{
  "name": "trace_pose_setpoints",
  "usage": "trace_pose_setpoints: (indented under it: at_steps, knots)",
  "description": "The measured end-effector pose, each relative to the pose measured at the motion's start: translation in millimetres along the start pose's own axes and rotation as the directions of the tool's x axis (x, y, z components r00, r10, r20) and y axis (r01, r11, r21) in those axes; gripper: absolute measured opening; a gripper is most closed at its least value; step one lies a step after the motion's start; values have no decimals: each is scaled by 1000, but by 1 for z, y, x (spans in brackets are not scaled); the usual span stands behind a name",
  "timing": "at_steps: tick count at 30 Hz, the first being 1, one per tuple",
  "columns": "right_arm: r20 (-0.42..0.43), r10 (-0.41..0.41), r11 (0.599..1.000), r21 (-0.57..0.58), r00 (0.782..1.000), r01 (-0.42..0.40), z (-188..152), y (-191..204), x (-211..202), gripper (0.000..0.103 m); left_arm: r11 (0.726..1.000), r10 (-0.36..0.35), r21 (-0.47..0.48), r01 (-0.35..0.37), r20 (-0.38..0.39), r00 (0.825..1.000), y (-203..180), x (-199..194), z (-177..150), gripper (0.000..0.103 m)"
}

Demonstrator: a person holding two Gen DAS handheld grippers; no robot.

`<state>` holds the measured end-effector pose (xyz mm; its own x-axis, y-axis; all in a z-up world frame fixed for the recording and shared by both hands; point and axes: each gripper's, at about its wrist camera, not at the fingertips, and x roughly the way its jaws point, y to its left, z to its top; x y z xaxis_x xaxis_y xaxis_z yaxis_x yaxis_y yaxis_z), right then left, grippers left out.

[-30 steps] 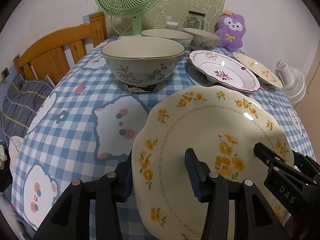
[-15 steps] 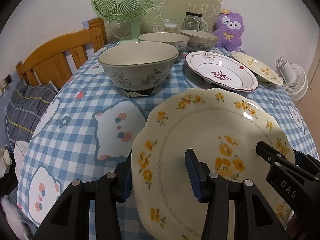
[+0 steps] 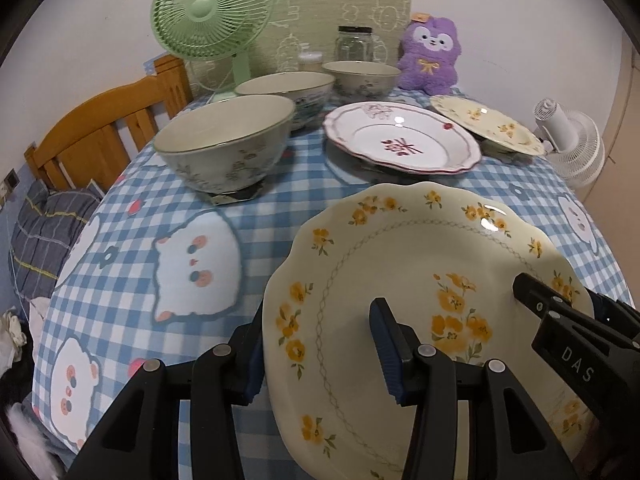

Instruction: Organize plates and bowls

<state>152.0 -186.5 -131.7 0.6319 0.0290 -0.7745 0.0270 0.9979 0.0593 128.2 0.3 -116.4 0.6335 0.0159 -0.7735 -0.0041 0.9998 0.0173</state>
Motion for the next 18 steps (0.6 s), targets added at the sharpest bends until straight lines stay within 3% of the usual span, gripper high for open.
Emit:
trace_pose_setpoints:
  at_steps: [18]
  knots:
    - [29,-53,995,90,998,50,10,-79,1,53,995,-40,94,38,15,999,-76,7,12,48]
